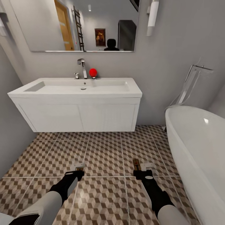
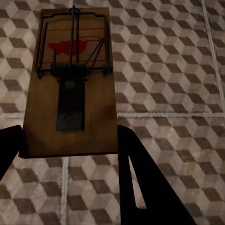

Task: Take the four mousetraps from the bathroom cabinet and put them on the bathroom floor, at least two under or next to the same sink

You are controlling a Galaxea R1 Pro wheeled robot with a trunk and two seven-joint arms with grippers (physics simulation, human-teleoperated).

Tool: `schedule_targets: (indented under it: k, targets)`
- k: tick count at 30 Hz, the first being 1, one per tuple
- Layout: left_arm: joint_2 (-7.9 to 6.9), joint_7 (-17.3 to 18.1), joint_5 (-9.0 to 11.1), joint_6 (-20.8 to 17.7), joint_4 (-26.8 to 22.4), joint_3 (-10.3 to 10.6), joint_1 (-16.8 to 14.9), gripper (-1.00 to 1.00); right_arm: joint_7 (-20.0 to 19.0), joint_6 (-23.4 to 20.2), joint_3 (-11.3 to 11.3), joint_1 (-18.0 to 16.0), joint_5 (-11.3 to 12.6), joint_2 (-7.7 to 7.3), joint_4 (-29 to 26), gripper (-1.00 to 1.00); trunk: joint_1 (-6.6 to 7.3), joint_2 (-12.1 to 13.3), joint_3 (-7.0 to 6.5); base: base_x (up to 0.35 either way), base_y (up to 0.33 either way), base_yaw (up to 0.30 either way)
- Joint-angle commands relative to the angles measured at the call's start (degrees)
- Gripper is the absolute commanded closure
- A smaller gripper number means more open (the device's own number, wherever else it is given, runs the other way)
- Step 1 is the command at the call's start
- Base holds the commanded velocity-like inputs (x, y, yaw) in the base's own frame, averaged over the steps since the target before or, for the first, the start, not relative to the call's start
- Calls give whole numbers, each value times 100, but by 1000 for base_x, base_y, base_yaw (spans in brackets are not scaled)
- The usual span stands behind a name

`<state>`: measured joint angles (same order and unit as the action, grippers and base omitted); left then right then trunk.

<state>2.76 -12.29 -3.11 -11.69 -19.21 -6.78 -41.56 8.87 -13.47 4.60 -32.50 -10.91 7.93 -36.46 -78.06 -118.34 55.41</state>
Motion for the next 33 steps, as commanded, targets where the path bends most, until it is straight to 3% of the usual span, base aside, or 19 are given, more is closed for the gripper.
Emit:
schedule_targets:
  k: [1,33]
  targets:
    - [6,-14,-41,-35,-12,-34,-1,100,-17,-33,24,-2,-43,7,-10,100,-22,-44,33,0,0,0]
    - [15,-10,-41,-35,55,-34,-1,100,-17,159,24,-2,-43,68,153,100,-724,-1327,902,0,0,0]
